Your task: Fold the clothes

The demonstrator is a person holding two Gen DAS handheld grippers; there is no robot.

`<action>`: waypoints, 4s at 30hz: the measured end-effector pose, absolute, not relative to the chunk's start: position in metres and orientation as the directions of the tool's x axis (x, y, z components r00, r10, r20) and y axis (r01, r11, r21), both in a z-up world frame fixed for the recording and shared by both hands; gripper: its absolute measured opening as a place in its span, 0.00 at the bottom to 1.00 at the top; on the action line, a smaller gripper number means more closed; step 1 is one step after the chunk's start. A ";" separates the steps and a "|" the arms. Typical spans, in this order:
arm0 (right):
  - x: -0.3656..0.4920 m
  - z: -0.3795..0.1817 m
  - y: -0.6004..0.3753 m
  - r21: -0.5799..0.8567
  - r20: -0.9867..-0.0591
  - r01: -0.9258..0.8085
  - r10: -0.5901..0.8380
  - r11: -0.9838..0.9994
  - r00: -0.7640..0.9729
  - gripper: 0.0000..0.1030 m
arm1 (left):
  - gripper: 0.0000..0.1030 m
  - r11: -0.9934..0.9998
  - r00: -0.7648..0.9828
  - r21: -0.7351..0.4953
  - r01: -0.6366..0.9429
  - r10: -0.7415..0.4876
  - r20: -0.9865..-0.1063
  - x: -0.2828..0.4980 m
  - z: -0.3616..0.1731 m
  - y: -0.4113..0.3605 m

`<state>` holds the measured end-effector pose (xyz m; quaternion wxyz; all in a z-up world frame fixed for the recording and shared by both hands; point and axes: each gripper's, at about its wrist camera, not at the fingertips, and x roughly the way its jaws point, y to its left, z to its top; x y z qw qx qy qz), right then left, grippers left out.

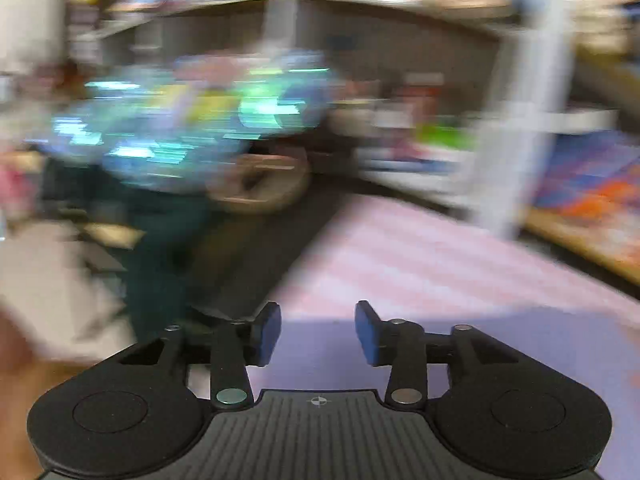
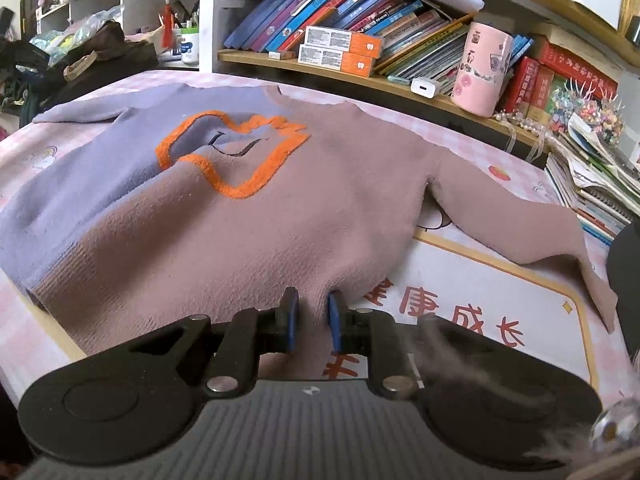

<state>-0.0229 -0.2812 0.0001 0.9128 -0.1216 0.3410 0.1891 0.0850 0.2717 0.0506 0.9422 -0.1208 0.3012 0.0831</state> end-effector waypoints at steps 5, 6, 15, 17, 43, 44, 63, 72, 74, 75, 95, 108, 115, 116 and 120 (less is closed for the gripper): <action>-0.024 0.001 -0.274 -0.136 -0.679 -0.433 0.234 0.891 0.696 0.16 | 0.62 0.948 0.796 -0.255 0.191 -0.302 -0.526 0.062 0.040 0.170; -0.024 0.001 -0.272 -0.145 -0.681 -0.434 0.229 0.889 0.696 0.16 | 0.62 0.935 0.776 -0.250 0.253 -0.350 -0.524 0.062 0.037 0.149; -0.024 0.001 -0.269 -0.164 -0.680 -0.418 0.205 0.894 0.704 0.16 | 0.62 0.895 0.683 -0.051 0.444 -0.375 -0.627 0.056 0.001 0.061; -0.024 0.001 -0.270 -0.171 -0.677 -0.417 0.201 0.893 0.708 0.18 | 0.62 0.910 0.699 -0.025 0.413 -0.334 -0.632 0.049 -0.001 0.070; 0.011 -0.003 -0.274 -0.001 -0.655 -0.315 0.238 0.949 0.717 0.10 | 0.04 0.958 0.746 -0.111 0.263 -0.275 -0.607 0.045 -0.018 0.122; 0.011 -0.003 -0.269 -0.010 -0.653 -0.325 0.240 0.946 0.718 0.10 | 0.04 0.962 0.749 -0.099 0.256 -0.261 -0.609 0.044 -0.017 0.124; 0.014 -0.006 -0.259 0.015 -0.644 -0.363 0.287 0.932 0.709 0.10 | 0.13 0.977 0.779 -0.141 0.161 -0.214 -0.589 0.037 0.001 0.164; 0.016 -0.001 -0.287 0.028 -0.651 -0.307 0.250 0.951 0.717 0.29 | 0.37 0.973 0.749 -0.121 0.195 -0.227 -0.623 0.058 -0.006 0.138; 0.021 0.000 -0.291 0.041 -0.647 -0.291 0.247 0.956 0.721 0.30 | 0.42 0.973 0.746 -0.115 0.201 -0.228 -0.626 0.064 -0.007 0.135; 0.023 0.000 -0.293 0.048 -0.645 -0.283 0.245 0.958 0.724 0.30 | 0.42 0.973 0.744 -0.112 0.203 -0.227 -0.628 0.068 -0.007 0.134; 0.056 -0.009 -0.300 0.110 -0.650 -0.251 0.261 0.962 0.714 0.18 | 0.41 0.970 0.742 -0.130 0.206 -0.242 -0.625 0.093 -0.011 0.120; 0.052 -0.010 -0.299 0.091 -0.641 -0.255 0.253 0.963 0.724 0.16 | 0.36 0.963 0.741 -0.160 0.218 -0.270 -0.615 0.091 -0.012 0.120; 0.050 -0.008 -0.306 0.092 -0.644 -0.246 0.246 0.965 0.724 0.15 | 0.36 0.956 0.730 -0.195 0.218 -0.292 -0.617 0.089 -0.012 0.118; 0.050 -0.008 -0.308 0.097 -0.645 -0.241 0.246 0.966 0.724 0.15 | 0.36 0.955 0.729 -0.196 0.222 -0.296 -0.617 0.088 -0.012 0.117; 0.051 -0.008 -0.316 0.119 -0.645 -0.222 0.246 0.968 0.724 0.17 | 0.36 0.950 0.726 -0.207 0.232 -0.311 -0.613 0.085 -0.012 0.115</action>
